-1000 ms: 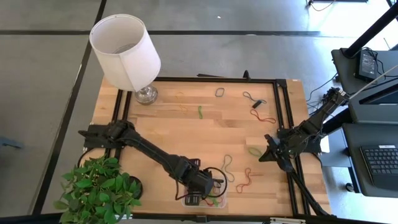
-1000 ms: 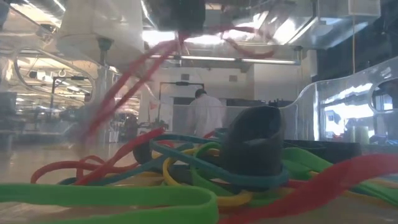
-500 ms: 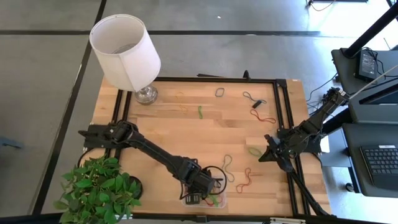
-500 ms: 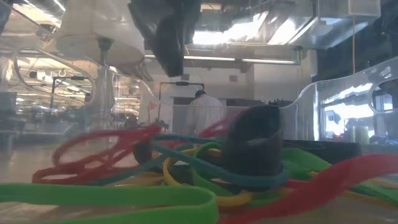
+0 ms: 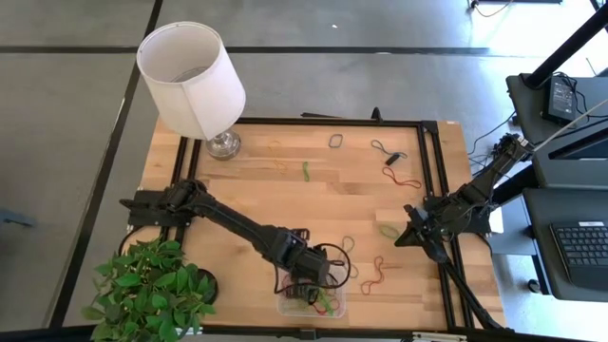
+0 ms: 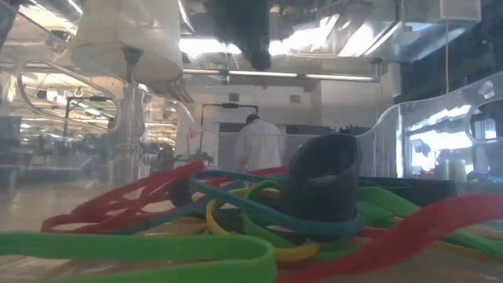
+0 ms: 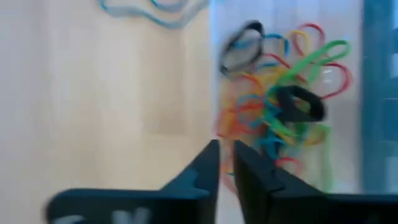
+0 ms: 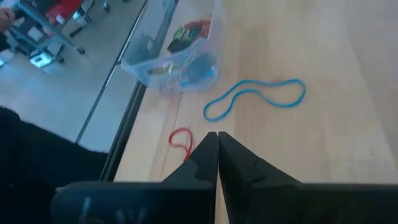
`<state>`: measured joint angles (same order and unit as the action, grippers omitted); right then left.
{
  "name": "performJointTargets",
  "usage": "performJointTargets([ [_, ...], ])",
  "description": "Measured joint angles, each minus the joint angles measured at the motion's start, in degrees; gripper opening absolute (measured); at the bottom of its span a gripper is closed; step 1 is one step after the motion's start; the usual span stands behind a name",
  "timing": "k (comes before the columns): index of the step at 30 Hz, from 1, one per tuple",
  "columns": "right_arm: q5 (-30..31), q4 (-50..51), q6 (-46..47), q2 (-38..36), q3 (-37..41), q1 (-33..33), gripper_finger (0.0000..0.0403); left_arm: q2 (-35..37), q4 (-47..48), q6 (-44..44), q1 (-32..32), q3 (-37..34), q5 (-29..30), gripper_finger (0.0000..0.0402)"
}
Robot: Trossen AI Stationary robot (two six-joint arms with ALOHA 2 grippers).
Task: Pick and place rubber bands into bin
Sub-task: Put the blue rubber band into the transparent bin
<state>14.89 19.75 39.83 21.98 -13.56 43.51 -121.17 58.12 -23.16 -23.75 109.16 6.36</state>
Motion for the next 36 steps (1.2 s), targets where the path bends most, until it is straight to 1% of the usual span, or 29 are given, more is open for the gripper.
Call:
performJointTargets([
  [2,1.3,-1.1,0.1,0.0,0.0,0.0,0.0019,0.5,0.1,4.8,0.9,0.0,2.5,0.0010],
  [5,2.9,-3.1,-1.8,0.2,0.0,0.0,0.0019,0.5,0.2,10.0,2.9,0.0,2.7,0.0003],
  [7,4.7,-4.6,-4.0,0.2,0.0,0.0,0.0017,0.6,-1.2,13.5,4.1,-1.3,2.4,0.0002],
  [10,10.3,-7.7,-4.5,0.2,0.0,-0.1,0.0014,1.8,-4.0,17.7,5.6,-5.9,1.3,0.0002],
  [13,17.5,-9.6,-4.5,0.2,0.0,-0.2,0.0012,6.0,-13.3,20.2,7.0,-14.4,0.9,0.0002],
  [15,21.4,-9.8,-4.5,0.6,0.0,-0.2,0.0012,10.2,-20.8,20.4,7.9,-21.8,1.0,0.0002],
  [18,29.3,-10.4,-4.1,1.7,-0.1,-0.4,0.0014,17.0,-32.6,20.1,9.8,-33.7,1.2,0.0002],
  [21,35.2,-15.9,-6.5,3.7,-0.1,-2.3,0.0031,24.0,-42.1,19.5,11.8,-44.1,1.2,0.0002],
  [23,36.9,-21.0,-10.9,5.5,-0.1,-5.0,0.0050,28.2,-45.7,19.3,13.1,-50.5,1.0,0.0002],
  [25,37.2,-26.0,-15.0,7.6,-0.1,-8.7,0.0073,31.8,-48.6,19.3,14.5,-55.6,1.0,0.0002],
  [27,37.2,-28.8,-16.4,10.1,-0.5,-13.1,0.0099,35.3,-51.0,19.4,15.8,-60.1,1.0,0.0002],
  [31,37.0,-27.8,-16.5,16.0,-4.5,-23.0,0.0147,40.2,-53.9,20.3,18.5,-67.4,-1.8,0.0003],
  [34,36.1,-26.8,-16.4,20.9,-8.5,-30.9,0.0176,43.3,-54.2,21.2,20.3,-71.0,-3.0,0.0002],
  [36,35.7,-23.9,-16.2,24.0,-11.5,-36.2,0.0189,44.4,-54.4,21.6,21.5,-72.8,-3.4,0.0002],
])
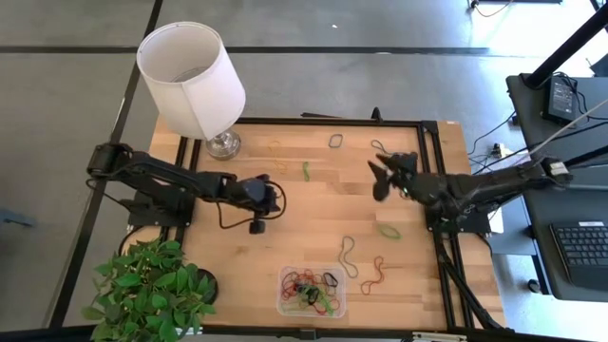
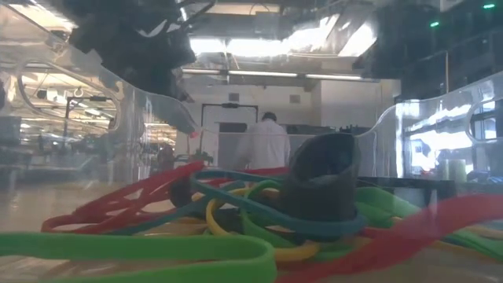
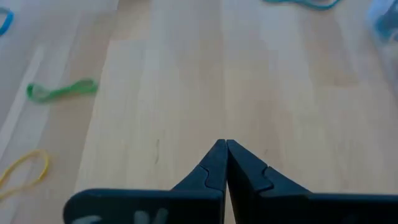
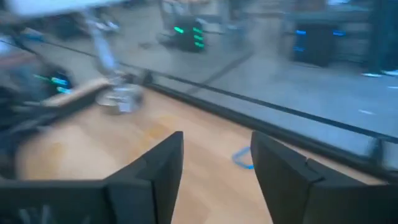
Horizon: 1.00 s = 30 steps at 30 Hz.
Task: Pick and place rubber bands into bin
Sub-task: Put the blue rubber band into the transparent bin
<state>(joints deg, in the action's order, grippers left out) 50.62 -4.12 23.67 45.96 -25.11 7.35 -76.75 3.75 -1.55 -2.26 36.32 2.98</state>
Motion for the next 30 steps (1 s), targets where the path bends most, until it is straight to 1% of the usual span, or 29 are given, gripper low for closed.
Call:
performJointTargets([
  [2,-2.7,3.0,-0.2,3.3,-3.3,-5.0,0.0197,1.2,-0.6,0.0,1.1,-1.4,-0.5,0.0003],
  [4,-6.7,6.5,-0.8,6.2,-6.1,-9.7,0.0199,1.7,-1.9,0.2,2.0,-2.2,-1.4,0.0002],
  [8,-16.6,10.3,-1.8,12.4,-10.9,-18.0,0.0199,2.3,-2.5,2.5,3.1,-2.6,-1.5,0.0002],
  [11,-23.1,11.9,-1.5,16.9,-13.9,-22.3,0.0200,2.3,-3.5,3.8,3.8,-2.6,-1.6,0.0003],
  [13,-26.1,12.9,-1.4,19.8,-15.7,-24.3,0.0200,2.3,-3.9,3.9,4.2,-2.6,-1.6,0.0002],
  [18,-30.1,17.3,1.4,25.8,-19.5,-29.4,0.0200,2.3,-3.9,3.9,4.9,-2.6,-1.6,0.0003],
  [22,-32.2,26.1,1.7,30.5,-23.3,-34.5,0.0200,2.3,-3.9,3.9,5.0,-2.6,-1.6,0.0002],
  [27,-33.0,38.5,1.8,36.0,-28.5,-41.8,0.0200,2.3,-4.0,3.9,5.0,-2.6,-1.6,0.0003],
  [30,-36.0,42.0,1.8,39.1,-30.3,-46.4,0.0200,2.2,-4.0,3.8,5.0,-2.6,-1.6,0.0002],
])
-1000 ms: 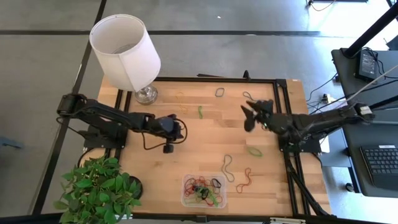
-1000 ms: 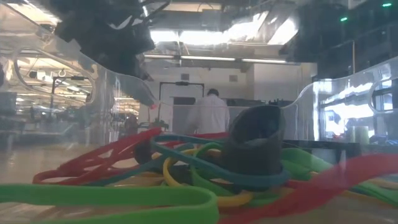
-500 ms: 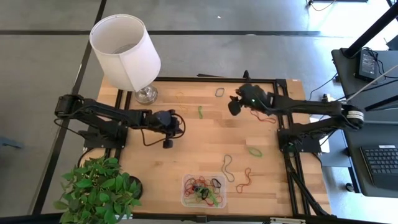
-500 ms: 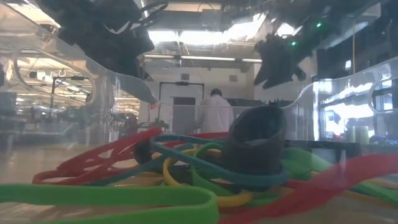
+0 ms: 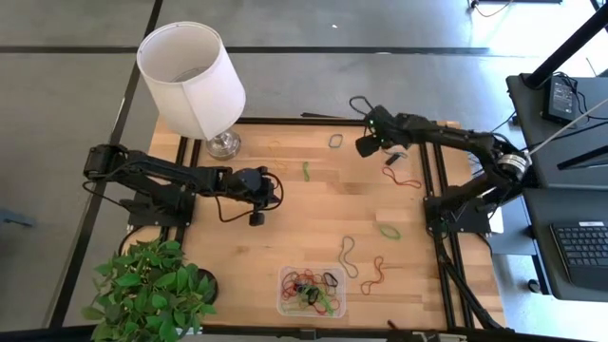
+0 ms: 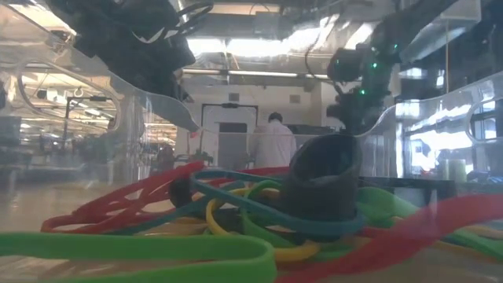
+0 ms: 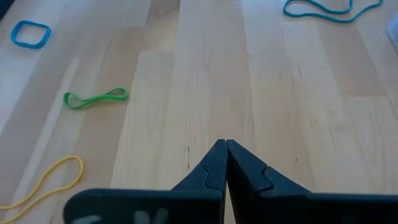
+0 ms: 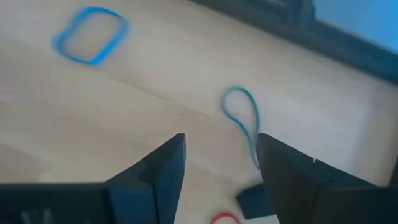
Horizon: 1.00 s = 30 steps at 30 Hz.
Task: Pick and place rubber bands into bin
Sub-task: Put the blue rubber band into the transparent bin
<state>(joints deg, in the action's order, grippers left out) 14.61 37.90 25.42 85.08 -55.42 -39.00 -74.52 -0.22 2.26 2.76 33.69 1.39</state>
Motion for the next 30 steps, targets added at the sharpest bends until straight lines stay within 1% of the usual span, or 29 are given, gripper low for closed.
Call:
performJointTargets([
  [3,-2.8,1.2,-0.2,2.7,-0.4,-4.1,0.0200,0.0,0.0,0.0,0.0,0.0,0.0,0.0003],
  [7,-5.1,1.8,-0.6,5.9,-0.4,-8.0,0.0200,0.0,0.0,-1.1,0.0,0.0,0.0,0.0002],
  [13,-5.8,3.2,-3.3,10.1,-0.4,-10.5,0.0192,0.0,0.0,-1.7,0.0,0.0,0.0,0.0002],
  [20,-5.8,3.6,-4.5,15.3,-0.4,-11.6,0.0152,0.0,0.0,-1.7,0.0,0.0,0.0,0.0003],
  [25,-6.0,3.8,-4.9,17.4,-0.6,-11.8,0.0124,0.0,0.0,-1.7,0.0,0.0,-1.0,0.0002],
  [28,-6.2,3.6,-5.2,17.8,-0.6,-11.8,0.0096,0.0,0.0,-2.0,0.0,0.0,-1.2,0.0003],
  [30,-7.0,3.5,-6.4,17.8,-0.6,-11.8,0.0068,0.0,0.0,-3.1,0.0,0.0,-1.2,0.0002],
])
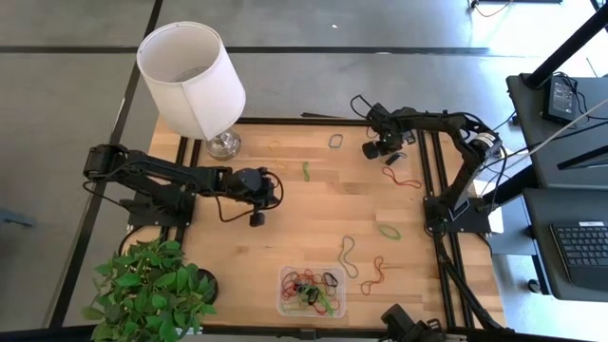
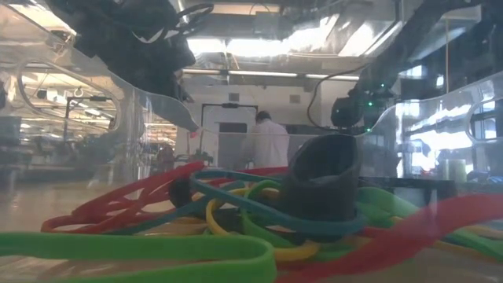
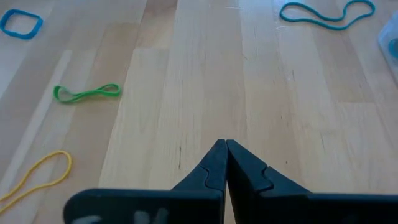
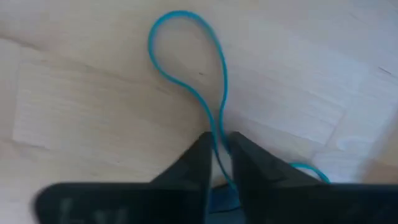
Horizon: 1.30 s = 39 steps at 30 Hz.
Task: Pick and place rubber bands into bin
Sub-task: Put the blue rubber band into the transparent bin
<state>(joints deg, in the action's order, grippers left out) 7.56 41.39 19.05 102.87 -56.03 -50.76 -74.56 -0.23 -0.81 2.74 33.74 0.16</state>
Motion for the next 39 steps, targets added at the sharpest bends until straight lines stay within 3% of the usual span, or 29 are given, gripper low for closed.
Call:
performJointTargets([
  [3,-1.2,0.1,-1.8,0.0,0.0,0.0,0.0016,0.0,0.0,-2.4,0.0,0.0,0.0,0.0003],
  [9,-2.8,3.8,-6.4,-3.6,0.6,-0.1,0.0006,0.0,0.0,-10.3,-0.2,0.0,-1.7,0.0002],
  [16,-2.9,8.7,-7.8,-16.9,0.6,0.4,0.0002,0.0,0.0,-12.2,-4.2,0.1,-1.1,0.0002],
  [23,-2.7,11.2,-6.9,-32.4,0.4,5.1,0.0001,0.0,0.0,-15.2,-8.4,0.1,3.3,0.0002],
  [31,-2.7,12.4,0.2,-44.1,0.4,21.0,0.0000,0.0,0.3,-17.1,-11.9,0.1,3.5,0.0002],
  [39,0.7,11.3,11.3,-44.5,0.3,42.4,0.0000,0.0,0.9,-14.4,-12.9,0.1,4.8,0.0002],
])
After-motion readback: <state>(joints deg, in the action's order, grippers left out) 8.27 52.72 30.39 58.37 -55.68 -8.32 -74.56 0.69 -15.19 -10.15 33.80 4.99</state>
